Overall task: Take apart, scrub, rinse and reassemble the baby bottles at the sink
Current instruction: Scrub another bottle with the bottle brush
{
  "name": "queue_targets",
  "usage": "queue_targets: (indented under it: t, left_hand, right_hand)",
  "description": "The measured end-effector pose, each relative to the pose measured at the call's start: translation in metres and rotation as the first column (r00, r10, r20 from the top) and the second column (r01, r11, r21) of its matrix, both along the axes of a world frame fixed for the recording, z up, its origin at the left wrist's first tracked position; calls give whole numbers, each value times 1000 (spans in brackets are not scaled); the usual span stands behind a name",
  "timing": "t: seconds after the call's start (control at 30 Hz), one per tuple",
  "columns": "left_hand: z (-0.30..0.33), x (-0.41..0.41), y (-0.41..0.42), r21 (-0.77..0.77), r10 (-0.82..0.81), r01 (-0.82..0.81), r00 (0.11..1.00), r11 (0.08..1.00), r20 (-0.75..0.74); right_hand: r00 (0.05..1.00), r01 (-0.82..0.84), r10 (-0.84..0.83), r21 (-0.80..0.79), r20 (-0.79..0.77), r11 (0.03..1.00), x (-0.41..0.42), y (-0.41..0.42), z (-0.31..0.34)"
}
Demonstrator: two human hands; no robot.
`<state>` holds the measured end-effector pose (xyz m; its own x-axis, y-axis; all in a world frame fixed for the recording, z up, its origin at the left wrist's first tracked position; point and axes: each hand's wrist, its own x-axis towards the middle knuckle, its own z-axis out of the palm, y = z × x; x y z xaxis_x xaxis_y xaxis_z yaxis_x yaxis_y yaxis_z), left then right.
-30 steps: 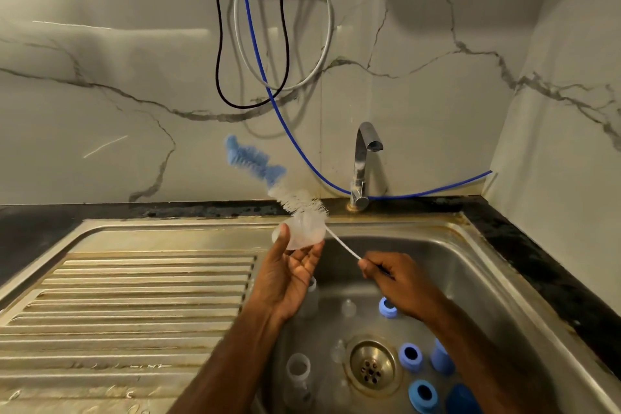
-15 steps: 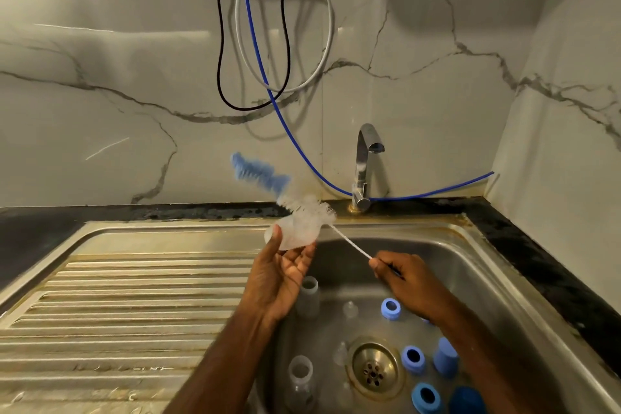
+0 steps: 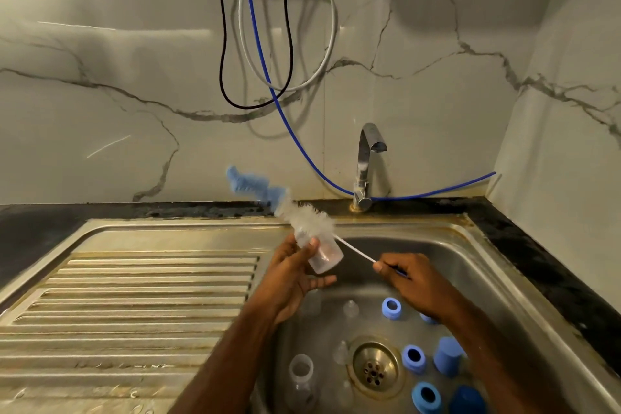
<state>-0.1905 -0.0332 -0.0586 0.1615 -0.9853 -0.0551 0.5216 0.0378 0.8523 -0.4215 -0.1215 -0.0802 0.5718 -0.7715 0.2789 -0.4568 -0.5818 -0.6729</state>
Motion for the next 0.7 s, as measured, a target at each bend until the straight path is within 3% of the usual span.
queue_targets:
  t: [0.1,0.2,0.37,0.47,0.7]
  left_hand:
    - [0,8,1,44,42,-39,998,998,-52]
    - [1,1,3,66,-45,47,998,997,-38]
    - [1,11,1,-28,-69,64,931,998,-357]
    - [0,17,2,-75,-72,42,883,996,-465]
    - [-1,8,-1,19,32,-28,958,999,-284]
  right_hand:
    - [1000,30,-29,2,-4,1000,-10,-6,-2]
    - [995,92,-93,10,21,996,-1,-3,-4]
    - [999,-41,41,125,-1,991,-6,-2,1]
    - [1000,-9,8,169,7,986,-9,-1,2]
    - [997,-48,61,230,-49,972,9,9,0]
